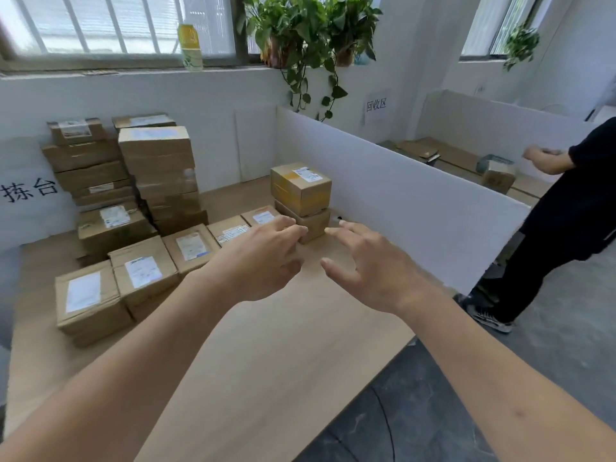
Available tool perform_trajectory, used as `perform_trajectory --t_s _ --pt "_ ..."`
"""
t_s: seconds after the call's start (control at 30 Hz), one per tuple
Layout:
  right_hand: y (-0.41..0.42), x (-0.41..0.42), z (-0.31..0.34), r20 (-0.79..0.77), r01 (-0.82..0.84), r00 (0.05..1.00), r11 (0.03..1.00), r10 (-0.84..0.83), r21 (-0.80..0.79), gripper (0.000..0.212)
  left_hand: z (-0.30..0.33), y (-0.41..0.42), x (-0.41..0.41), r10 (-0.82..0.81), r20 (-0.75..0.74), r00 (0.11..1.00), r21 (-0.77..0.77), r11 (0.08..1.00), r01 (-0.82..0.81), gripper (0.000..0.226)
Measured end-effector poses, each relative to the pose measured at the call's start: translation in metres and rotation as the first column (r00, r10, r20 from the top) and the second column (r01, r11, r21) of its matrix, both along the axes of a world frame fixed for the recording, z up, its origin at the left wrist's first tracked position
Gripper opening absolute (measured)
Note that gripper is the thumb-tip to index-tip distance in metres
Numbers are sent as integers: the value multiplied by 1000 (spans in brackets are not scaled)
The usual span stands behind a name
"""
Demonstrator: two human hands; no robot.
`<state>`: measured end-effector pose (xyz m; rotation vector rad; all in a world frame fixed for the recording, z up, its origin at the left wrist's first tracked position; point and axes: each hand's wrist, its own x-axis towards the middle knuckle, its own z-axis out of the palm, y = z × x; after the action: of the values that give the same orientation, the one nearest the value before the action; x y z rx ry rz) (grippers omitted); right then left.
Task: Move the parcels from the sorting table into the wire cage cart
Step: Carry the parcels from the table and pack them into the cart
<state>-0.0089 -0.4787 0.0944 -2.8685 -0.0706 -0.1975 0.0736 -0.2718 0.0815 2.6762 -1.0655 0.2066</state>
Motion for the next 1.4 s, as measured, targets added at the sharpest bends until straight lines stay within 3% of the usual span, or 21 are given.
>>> perform_trajectory --t_s 0.43,0.87,1.1,1.4 --pt "-148 144 -13 -38 -59 997 997 60 46 65 -17 -136 129 69 -60 996 46 997 -66 56" --pt "-323 265 -46 -108 -346 931 937 349 52 63 -46 -304 174 419 -114 901 19 907 -420 52" --pt "-342 336 -68 -120 -400 904 910 411 106 62 -58 -331 219 520 -158 839 36 852 -522 52" --pt "-312 459 -110 -194 -408 882 902 430 145 62 -108 -301 331 610 -230 758 51 786 -617 54"
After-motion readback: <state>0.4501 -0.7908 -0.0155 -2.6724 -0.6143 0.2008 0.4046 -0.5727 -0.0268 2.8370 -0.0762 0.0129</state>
